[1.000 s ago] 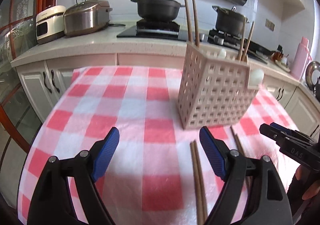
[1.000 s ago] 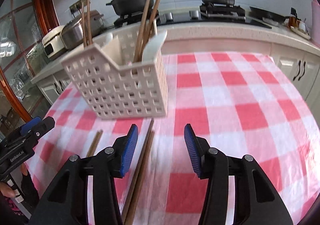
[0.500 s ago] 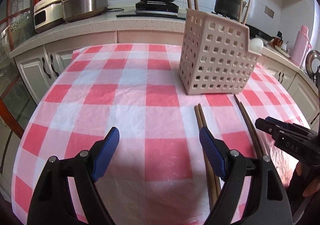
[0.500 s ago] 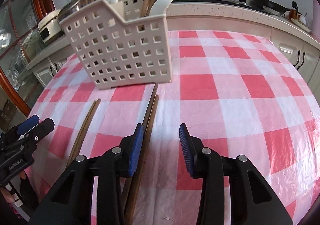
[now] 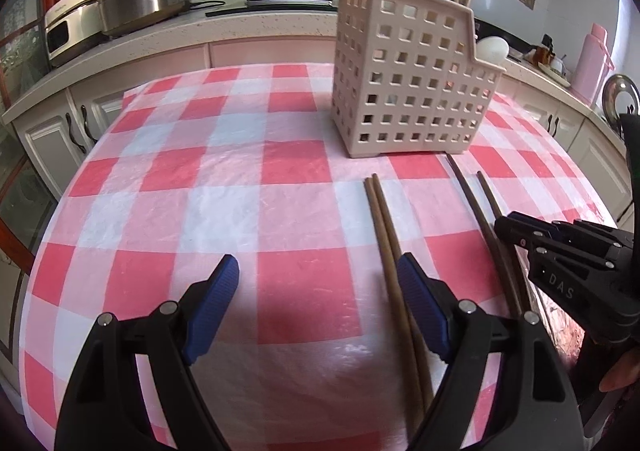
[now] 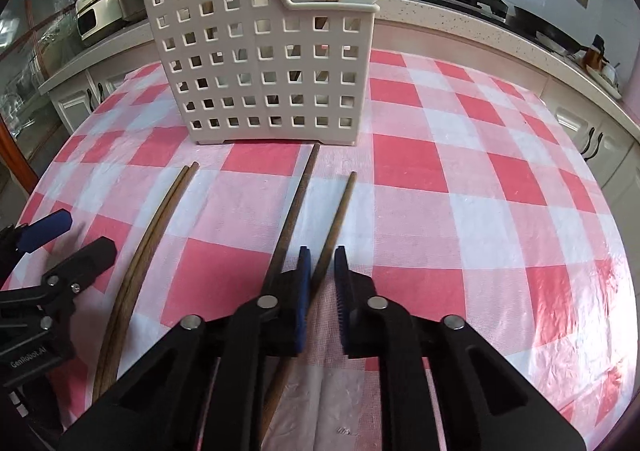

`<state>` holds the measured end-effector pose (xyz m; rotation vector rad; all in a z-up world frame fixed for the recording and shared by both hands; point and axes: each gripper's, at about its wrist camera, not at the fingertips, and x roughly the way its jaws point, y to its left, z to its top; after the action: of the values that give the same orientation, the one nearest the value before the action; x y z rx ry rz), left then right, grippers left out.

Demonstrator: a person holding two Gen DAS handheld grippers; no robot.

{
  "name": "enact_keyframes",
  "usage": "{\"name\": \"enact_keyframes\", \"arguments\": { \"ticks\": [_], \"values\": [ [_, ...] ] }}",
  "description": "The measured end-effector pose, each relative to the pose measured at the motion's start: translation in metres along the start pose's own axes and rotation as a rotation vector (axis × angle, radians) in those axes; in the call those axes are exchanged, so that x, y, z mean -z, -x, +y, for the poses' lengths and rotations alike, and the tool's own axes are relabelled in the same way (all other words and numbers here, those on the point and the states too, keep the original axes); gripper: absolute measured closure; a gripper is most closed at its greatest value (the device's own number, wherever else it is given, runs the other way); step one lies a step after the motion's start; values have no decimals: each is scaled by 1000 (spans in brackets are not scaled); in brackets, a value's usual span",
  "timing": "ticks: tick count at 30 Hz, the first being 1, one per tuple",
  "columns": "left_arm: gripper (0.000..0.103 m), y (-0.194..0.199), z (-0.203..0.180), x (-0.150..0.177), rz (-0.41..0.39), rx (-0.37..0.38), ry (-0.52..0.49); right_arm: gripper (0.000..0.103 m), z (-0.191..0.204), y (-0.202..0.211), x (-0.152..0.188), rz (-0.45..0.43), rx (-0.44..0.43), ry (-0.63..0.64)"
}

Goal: Organize utensils
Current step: 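Withdraw both open tools and move them down to the chopsticks on the cloth, then close the left tool on one chopstick while the right tool grips another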

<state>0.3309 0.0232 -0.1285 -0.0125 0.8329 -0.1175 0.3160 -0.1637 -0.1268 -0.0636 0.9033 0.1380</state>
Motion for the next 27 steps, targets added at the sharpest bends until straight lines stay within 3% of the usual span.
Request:
{"name": "enact_keyframes", "arguments": {
  "ticks": [9,14,17,19,21,27],
  "values": [
    [34,-19,-11,-5,53,-25,-17,93,-8,3,3,-2,-48,-9],
    [41,-28,-15,-9,72,-77,-33,93,-10,2,2,-2,-60,-1],
    [56,-27,-21,-9,71,-61,-59,93,-9,2,2,-4,-56,15],
    [82,-26,-29,-9,73,-40,-85,93,-9,2,2,-5,-57,17],
    [95,-25,-37,-8,74,-37,-112,94,-12,2,2,-4,-69,-3],
    [96,-18,-33,-5,59,9,-65,96,-23,13,5,-35,-131,-61]
  ]
}}
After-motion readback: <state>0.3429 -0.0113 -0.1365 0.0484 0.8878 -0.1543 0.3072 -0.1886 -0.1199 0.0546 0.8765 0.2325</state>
